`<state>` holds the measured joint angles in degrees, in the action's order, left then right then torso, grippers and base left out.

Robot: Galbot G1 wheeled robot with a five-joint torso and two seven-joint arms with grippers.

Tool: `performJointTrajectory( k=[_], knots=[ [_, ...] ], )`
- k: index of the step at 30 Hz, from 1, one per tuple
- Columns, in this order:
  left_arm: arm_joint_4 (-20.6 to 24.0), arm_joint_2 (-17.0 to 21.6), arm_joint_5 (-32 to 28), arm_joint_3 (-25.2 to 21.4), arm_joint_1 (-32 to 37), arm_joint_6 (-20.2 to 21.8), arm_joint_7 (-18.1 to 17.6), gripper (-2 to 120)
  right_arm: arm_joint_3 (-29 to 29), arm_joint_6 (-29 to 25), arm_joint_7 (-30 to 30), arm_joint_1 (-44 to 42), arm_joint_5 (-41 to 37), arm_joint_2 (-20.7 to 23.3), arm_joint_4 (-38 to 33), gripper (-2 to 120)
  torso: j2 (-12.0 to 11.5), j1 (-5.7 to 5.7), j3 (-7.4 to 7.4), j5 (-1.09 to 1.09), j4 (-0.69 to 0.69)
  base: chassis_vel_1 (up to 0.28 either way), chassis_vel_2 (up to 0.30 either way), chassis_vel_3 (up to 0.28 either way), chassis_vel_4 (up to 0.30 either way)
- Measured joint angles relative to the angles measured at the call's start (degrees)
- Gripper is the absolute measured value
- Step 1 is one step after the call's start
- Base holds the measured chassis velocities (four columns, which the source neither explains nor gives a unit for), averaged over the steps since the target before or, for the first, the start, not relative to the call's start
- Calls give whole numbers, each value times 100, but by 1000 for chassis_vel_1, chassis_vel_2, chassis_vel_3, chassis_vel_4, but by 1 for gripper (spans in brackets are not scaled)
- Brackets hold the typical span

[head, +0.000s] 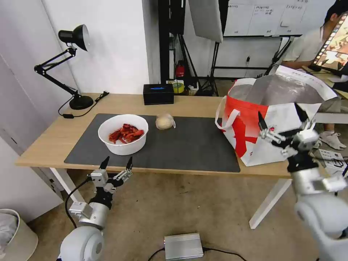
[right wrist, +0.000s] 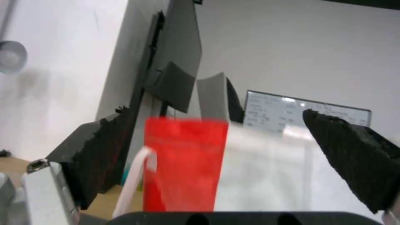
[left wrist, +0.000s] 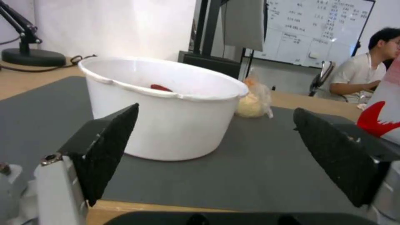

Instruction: Pick up the trash from the table and place it into the takeout bag.

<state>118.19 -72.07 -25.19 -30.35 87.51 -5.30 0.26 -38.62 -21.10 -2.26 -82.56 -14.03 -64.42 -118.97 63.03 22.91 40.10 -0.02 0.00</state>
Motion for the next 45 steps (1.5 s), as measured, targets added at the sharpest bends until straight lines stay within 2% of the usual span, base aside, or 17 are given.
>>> performJointTrajectory(
  k=[4,7,9,15,23,33,39,45],
  knots=[
    [-41,-7,31,-45,-2,-46,-5,100,59,-252,20,-172,345,-572,202,99,0,0,0,0,0,0,0,0,0],
    [-58,-8,45,-54,-2,-66,-5,100,115,-293,21,-248,439,-828,275,98,0,0,0,1,0,0,0,0,0],
    [-89,8,62,-70,-7,-96,-5,100,222,-299,-16,-364,634,-1178,367,98,0,0,0,1,0,0,0,0,0],
    [-182,113,71,-127,-28,-154,-5,100,538,-98,-211,-541,936,-1580,471,100,0,0,0,1,0,0,0,0,0],
    [-412,296,26,-33,-35,-382,44,100,870,153,-364,-880,952,-1698,393,100,0,1,0,1,0,0,0,0,0],
    [-360,226,-29,-120,6,-379,35,100,1160,412,-515,-992,659,-1577,208,100,-1,0,0,2,0,0,0,0,0],
    [-258,232,-26,-191,11,-255,21,100,1432,685,-653,-1172,585,-1554,-143,100,-1,0,0,2,0,0,0,0,0],
    [-254,276,44,-80,85,-239,-57,100,1527,846,-784,-1281,493,-1333,-326,100,-1,0,1,2,0,0,0,0,0]
  ],
)
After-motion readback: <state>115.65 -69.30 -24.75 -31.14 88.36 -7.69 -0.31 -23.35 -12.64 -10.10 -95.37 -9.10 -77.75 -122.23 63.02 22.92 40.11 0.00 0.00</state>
